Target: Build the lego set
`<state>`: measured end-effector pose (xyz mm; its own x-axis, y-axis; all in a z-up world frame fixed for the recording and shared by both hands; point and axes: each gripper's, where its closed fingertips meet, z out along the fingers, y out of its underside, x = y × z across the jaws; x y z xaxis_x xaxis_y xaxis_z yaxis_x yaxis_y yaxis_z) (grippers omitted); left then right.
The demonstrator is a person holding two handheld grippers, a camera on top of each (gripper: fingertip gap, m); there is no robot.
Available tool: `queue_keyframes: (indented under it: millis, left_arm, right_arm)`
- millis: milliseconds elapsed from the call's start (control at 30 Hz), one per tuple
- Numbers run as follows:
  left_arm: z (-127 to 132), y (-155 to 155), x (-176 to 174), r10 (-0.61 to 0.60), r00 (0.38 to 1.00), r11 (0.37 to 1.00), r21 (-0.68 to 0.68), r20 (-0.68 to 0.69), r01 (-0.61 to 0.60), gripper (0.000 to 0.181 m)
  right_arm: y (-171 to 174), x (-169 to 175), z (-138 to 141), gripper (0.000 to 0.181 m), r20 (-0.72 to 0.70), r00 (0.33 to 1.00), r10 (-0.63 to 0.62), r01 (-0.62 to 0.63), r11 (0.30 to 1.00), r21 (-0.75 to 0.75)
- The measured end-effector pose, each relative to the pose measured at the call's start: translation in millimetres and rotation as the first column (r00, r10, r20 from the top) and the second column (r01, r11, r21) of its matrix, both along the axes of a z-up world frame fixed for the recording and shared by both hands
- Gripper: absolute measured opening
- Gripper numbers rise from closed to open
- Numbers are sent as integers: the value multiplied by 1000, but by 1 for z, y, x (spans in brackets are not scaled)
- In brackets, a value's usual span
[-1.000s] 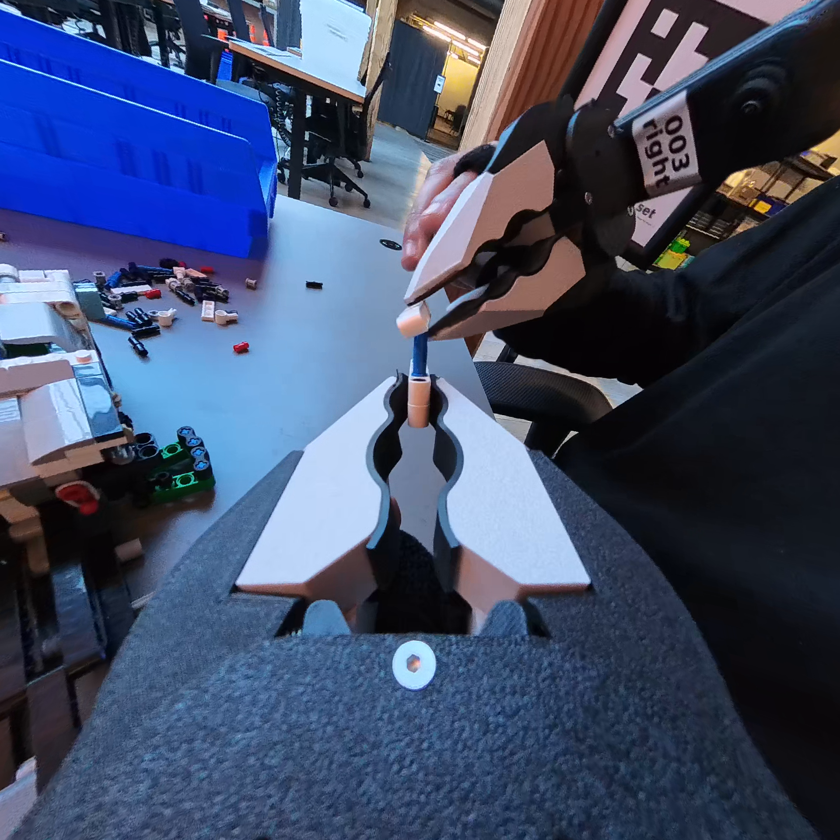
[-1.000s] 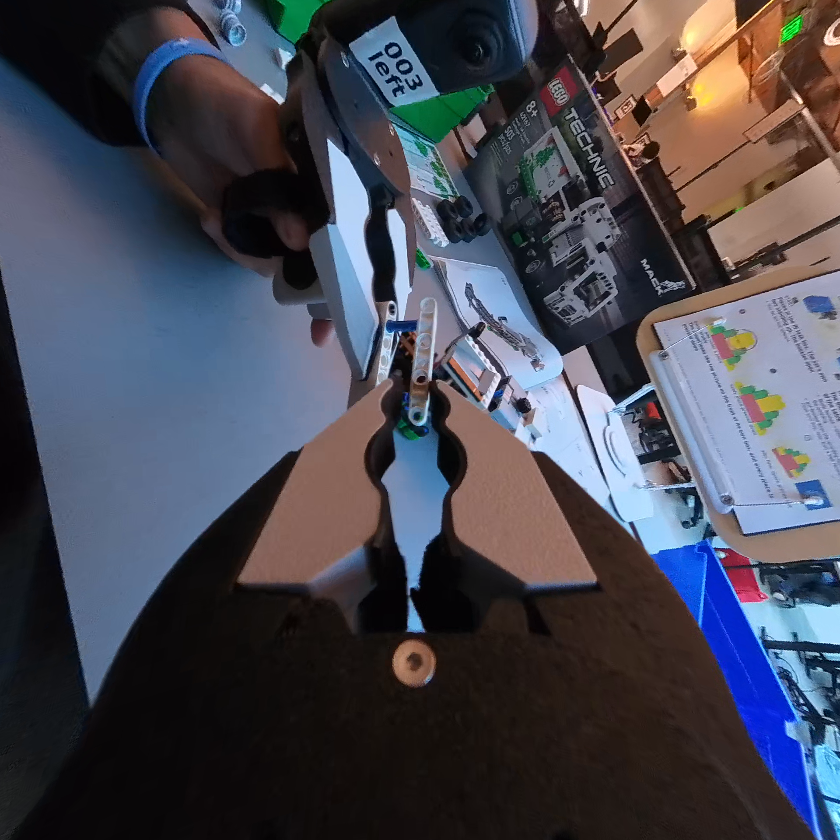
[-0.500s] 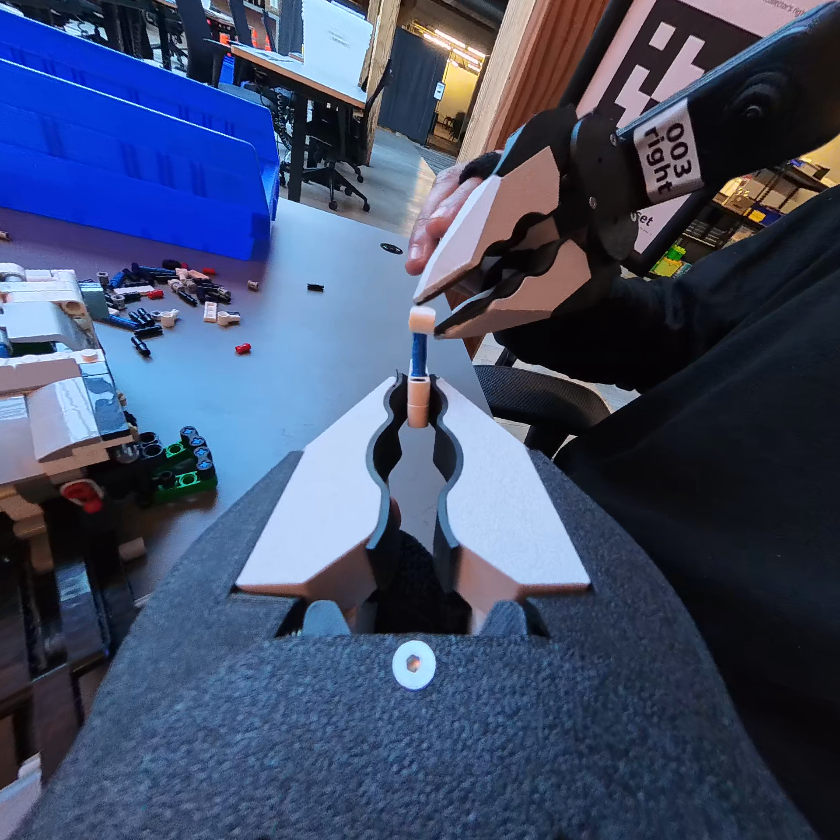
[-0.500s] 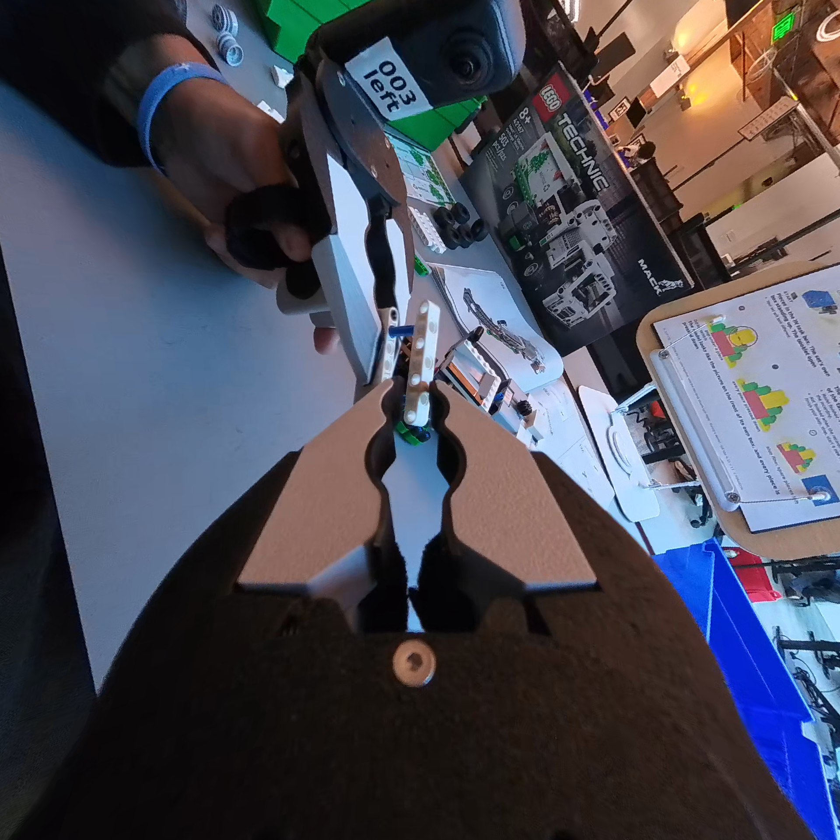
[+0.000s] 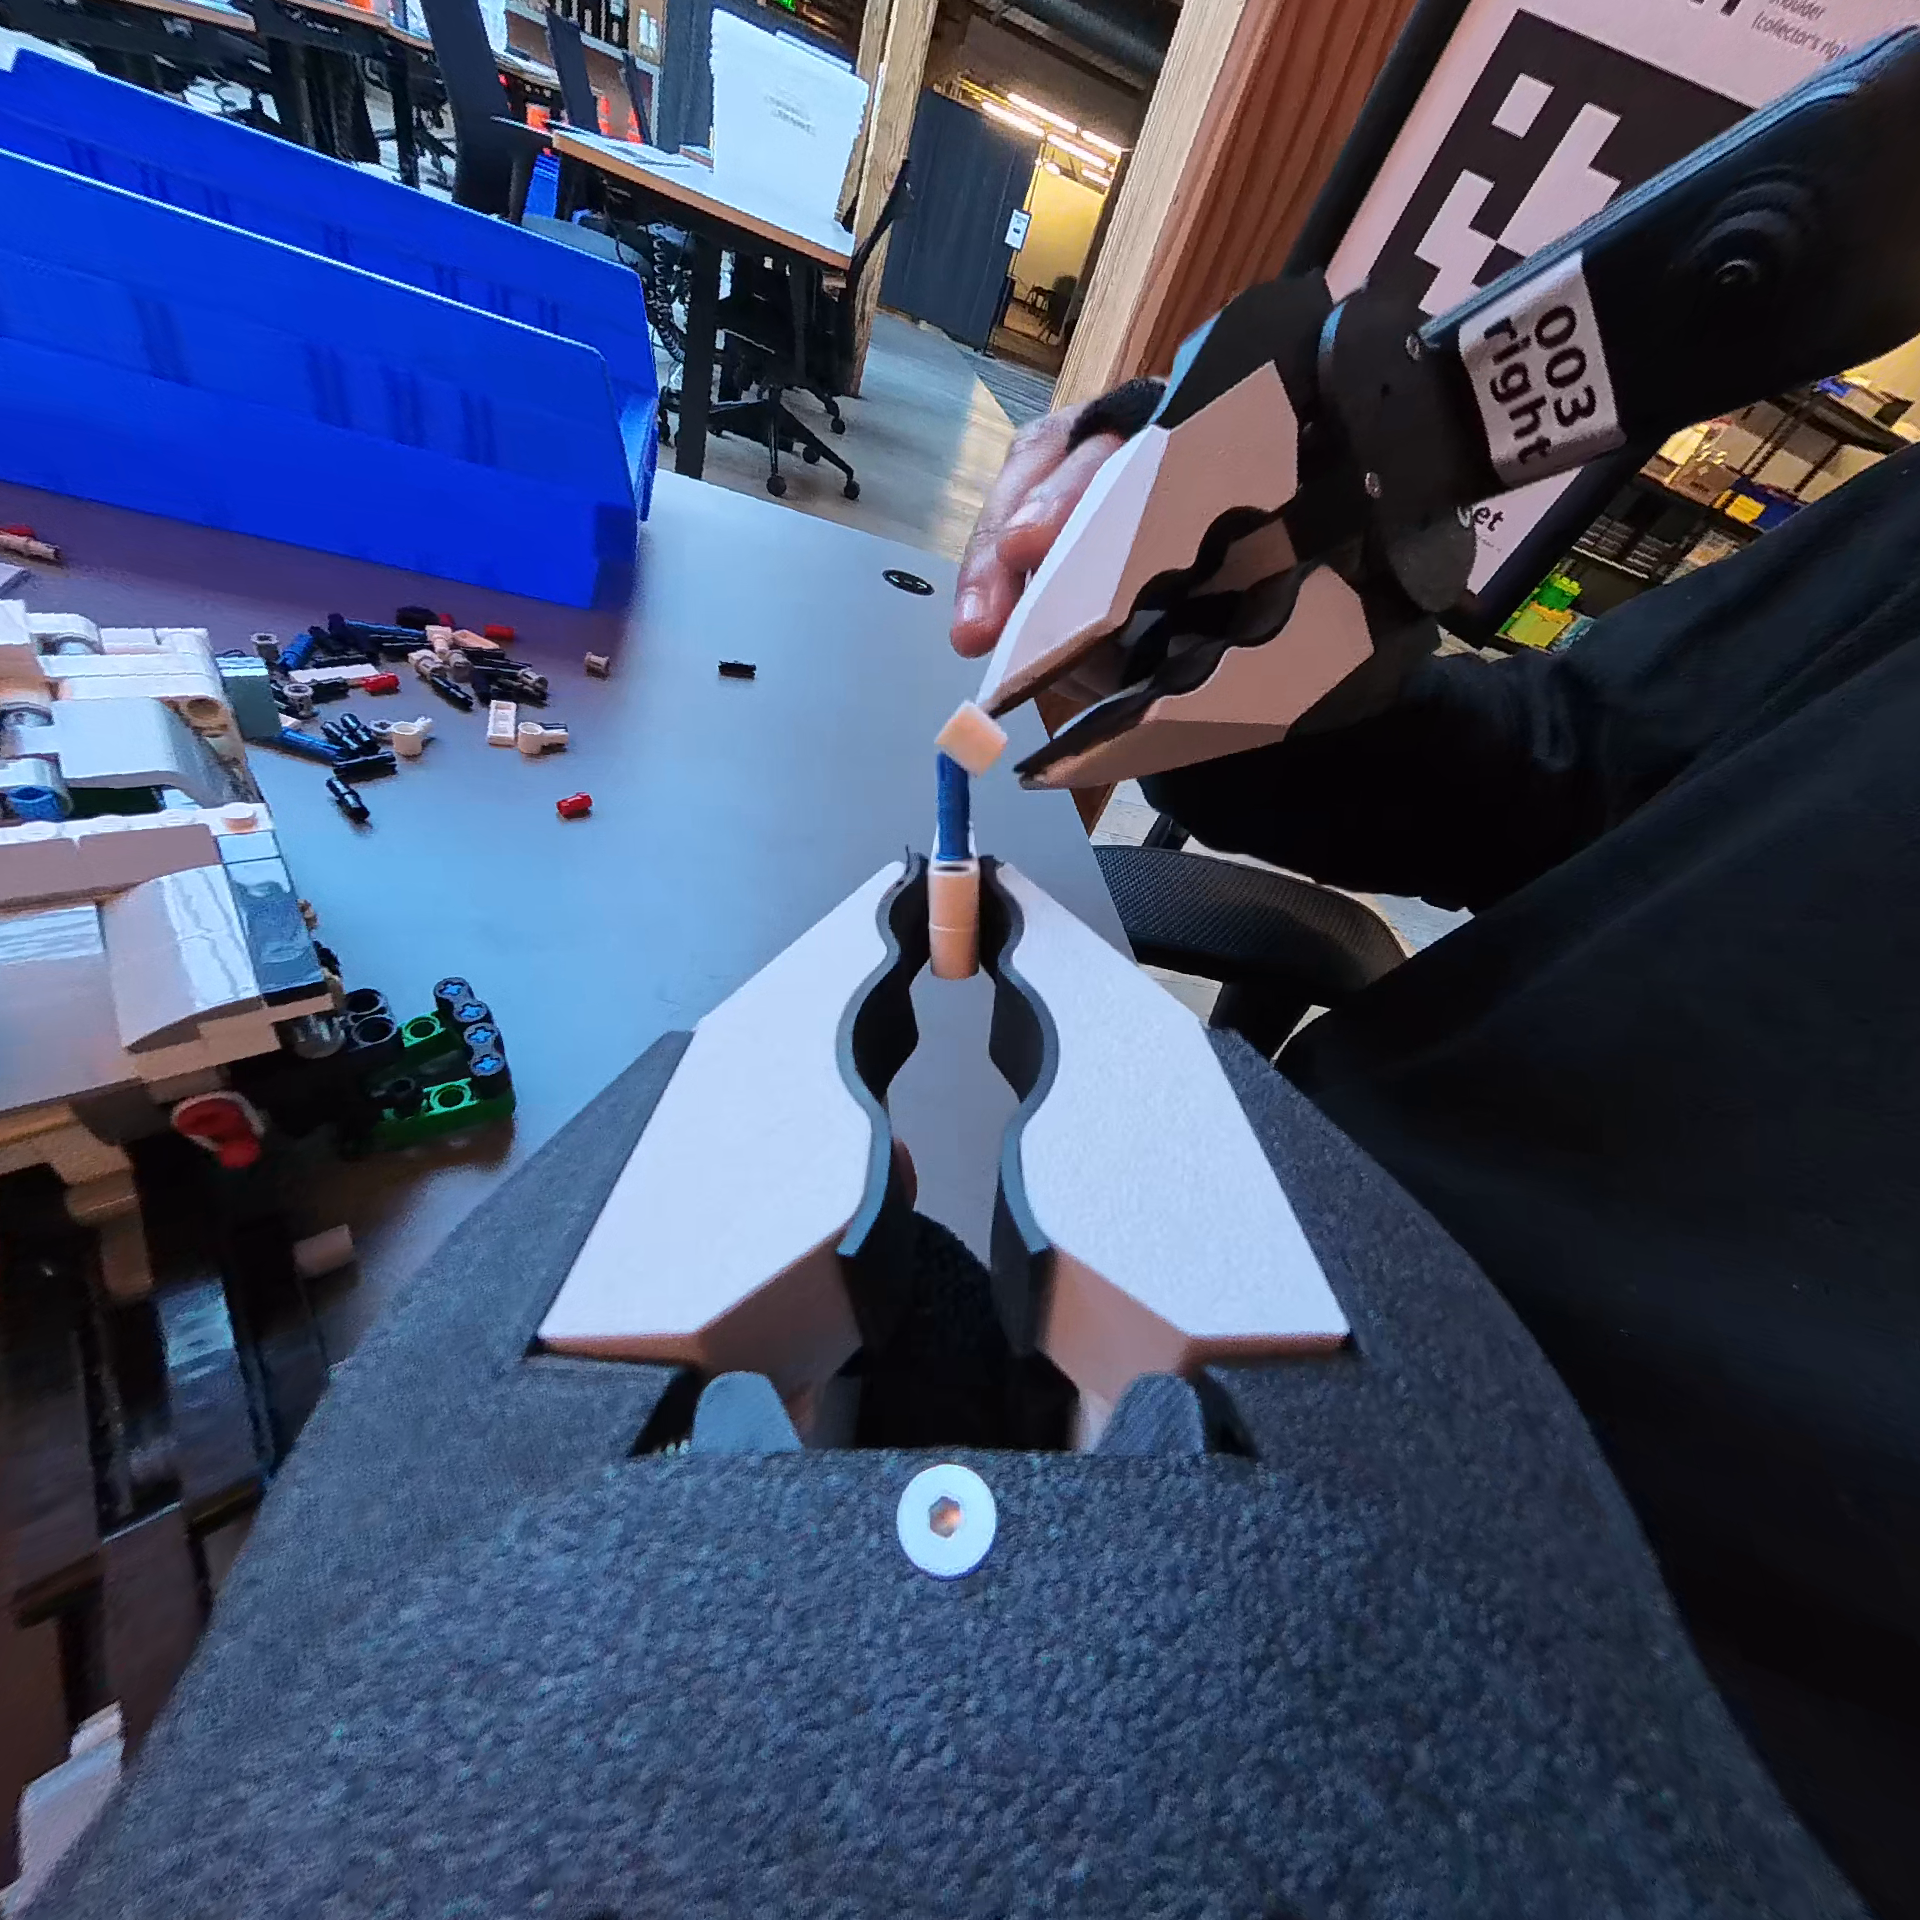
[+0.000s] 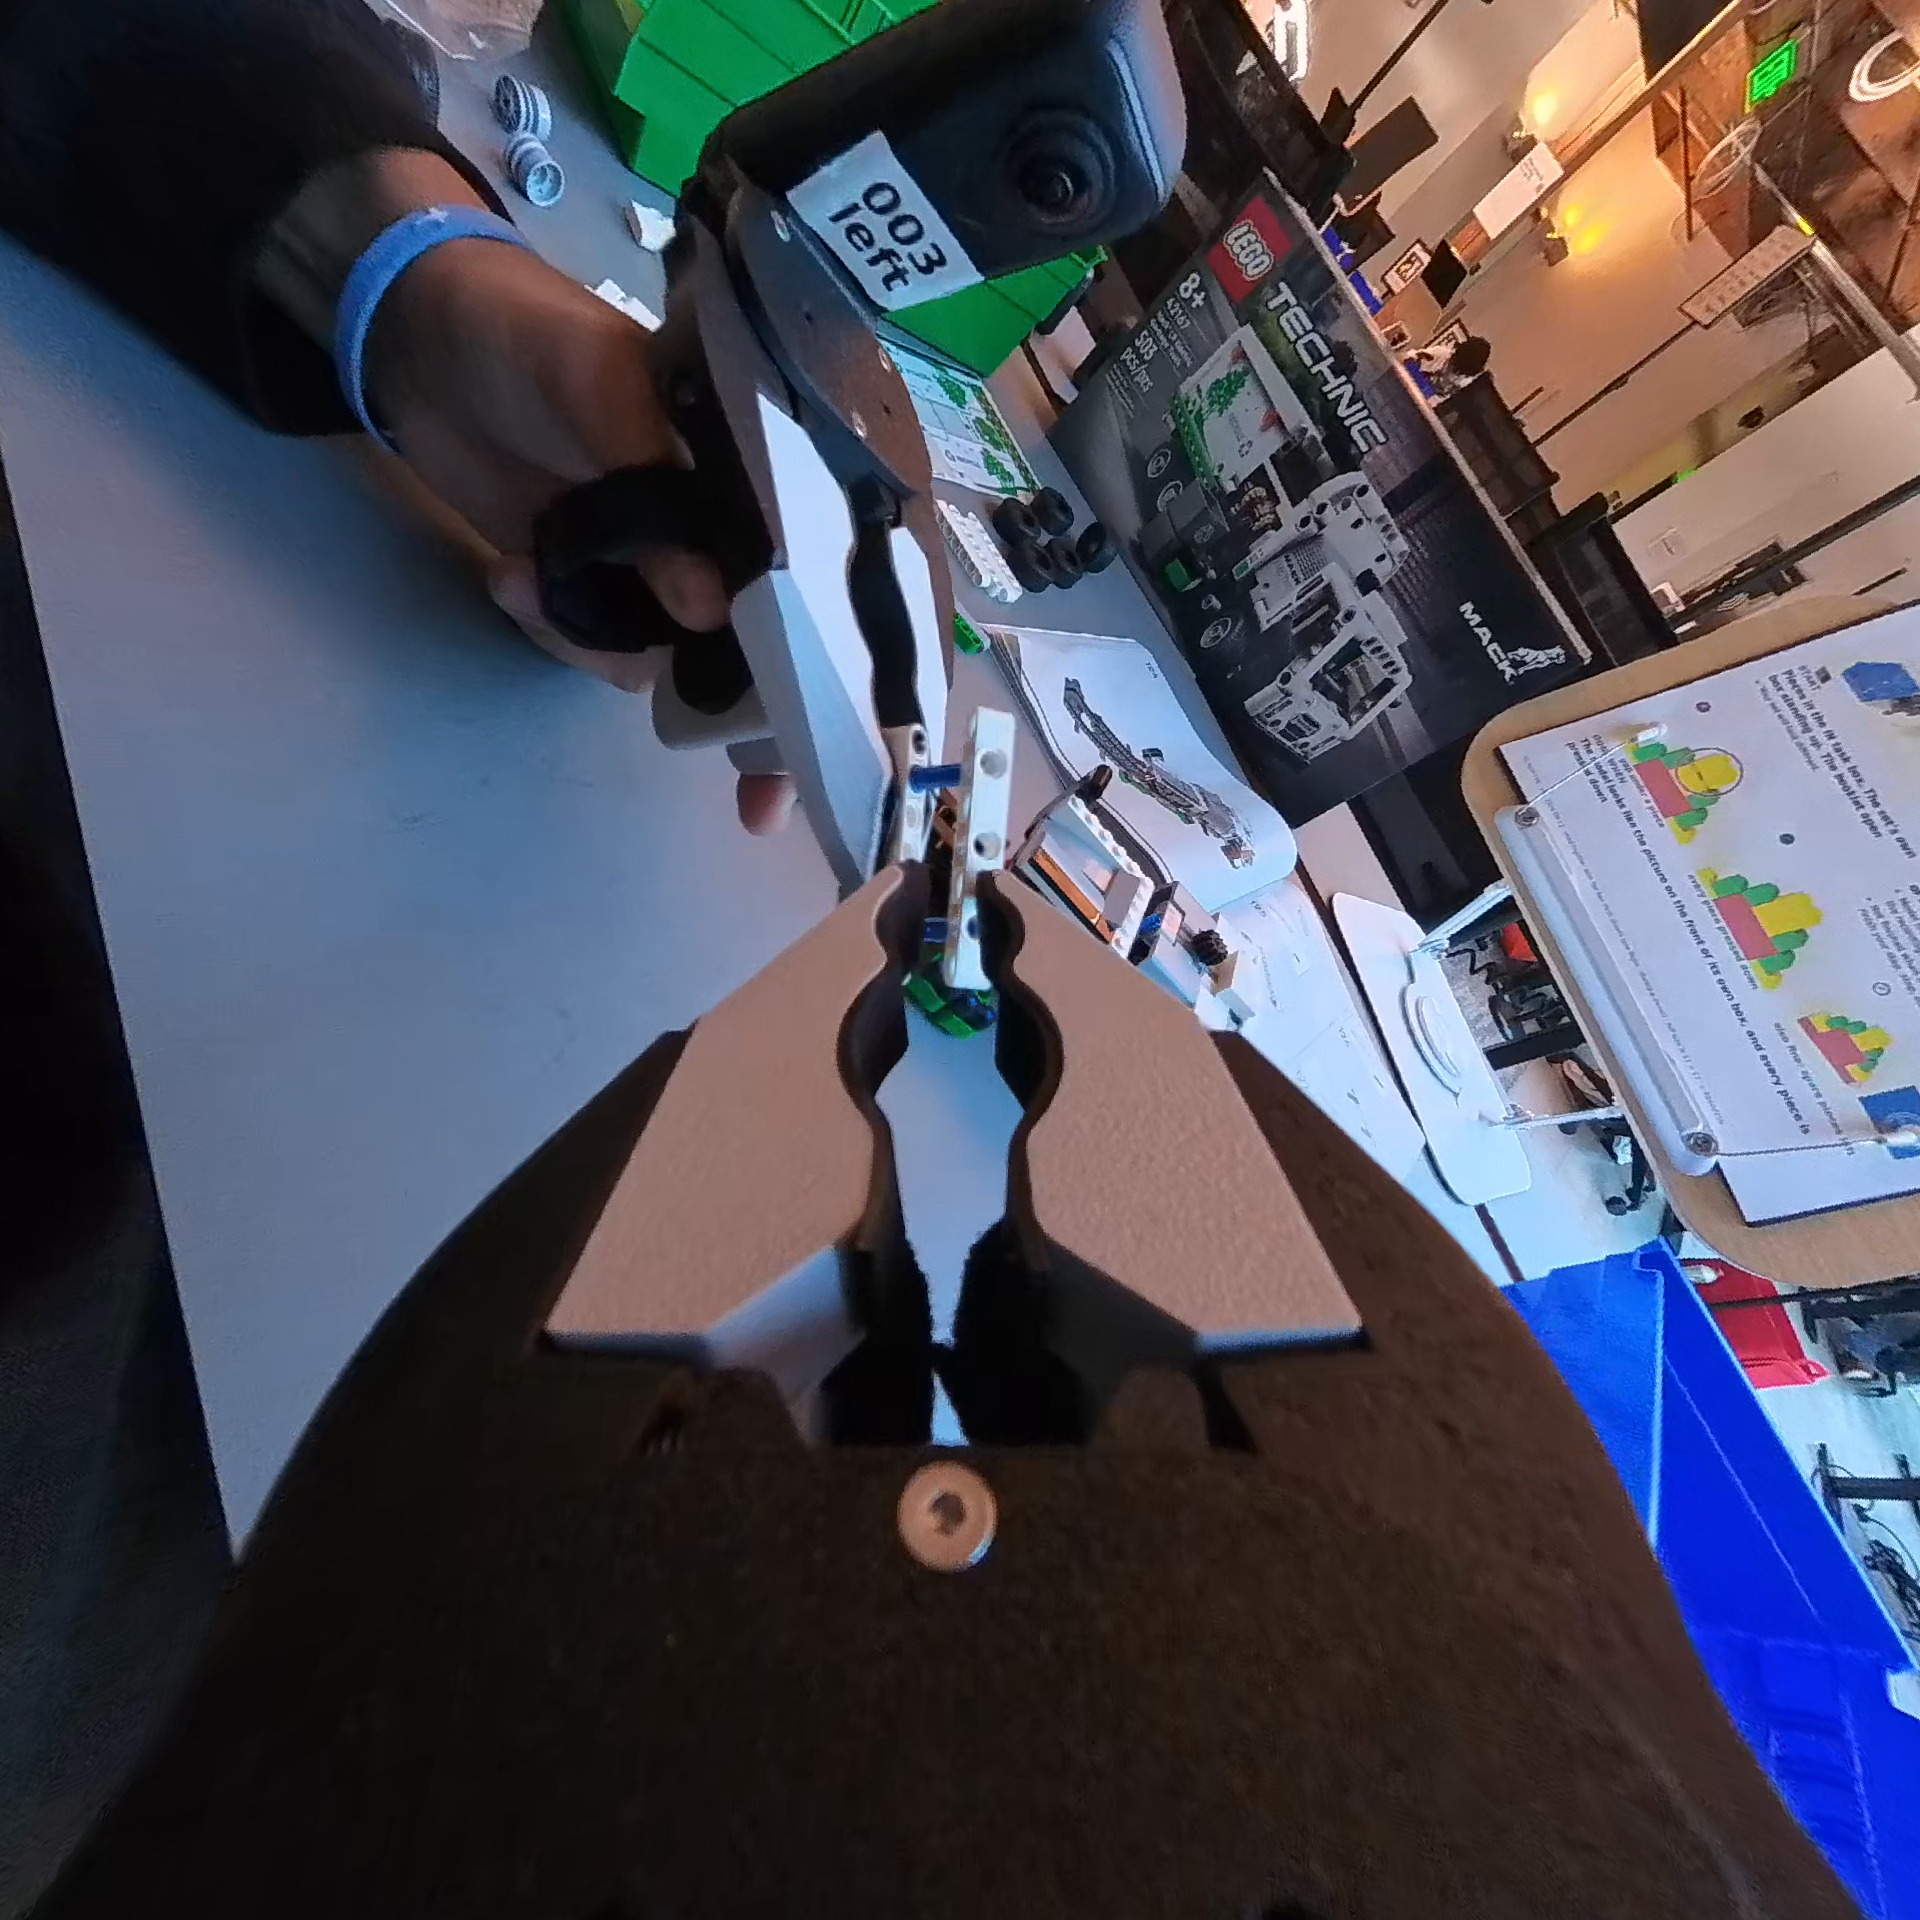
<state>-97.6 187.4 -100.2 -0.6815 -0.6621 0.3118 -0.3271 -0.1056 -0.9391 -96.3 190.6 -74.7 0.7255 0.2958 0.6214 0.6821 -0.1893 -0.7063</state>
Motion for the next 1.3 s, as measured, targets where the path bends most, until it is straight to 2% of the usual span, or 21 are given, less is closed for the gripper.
queue_keyframes:
  millis: [500,667,1067,1300]
  left_arm:
    - [0,-3,-1,-2,999,999,45,33,0,7]
    - [-1,-3,-1,2,1000,999,46,30,-3,7]
    - [-3,4,4,49,999,997,62,21,-50,7]
    - [-3,3,4,50,999,997,54,11,-51,7]
  right_arm:
    - [2,3,1,9,-22,999,-31,32,999,11]
    - [4,6,0,7,17,998,-66,65,998,25]
    - [14,13,-5,7,196,946,-257,232,963,140]
    - [11,16,4,6,180,923,-339,293,925,242]
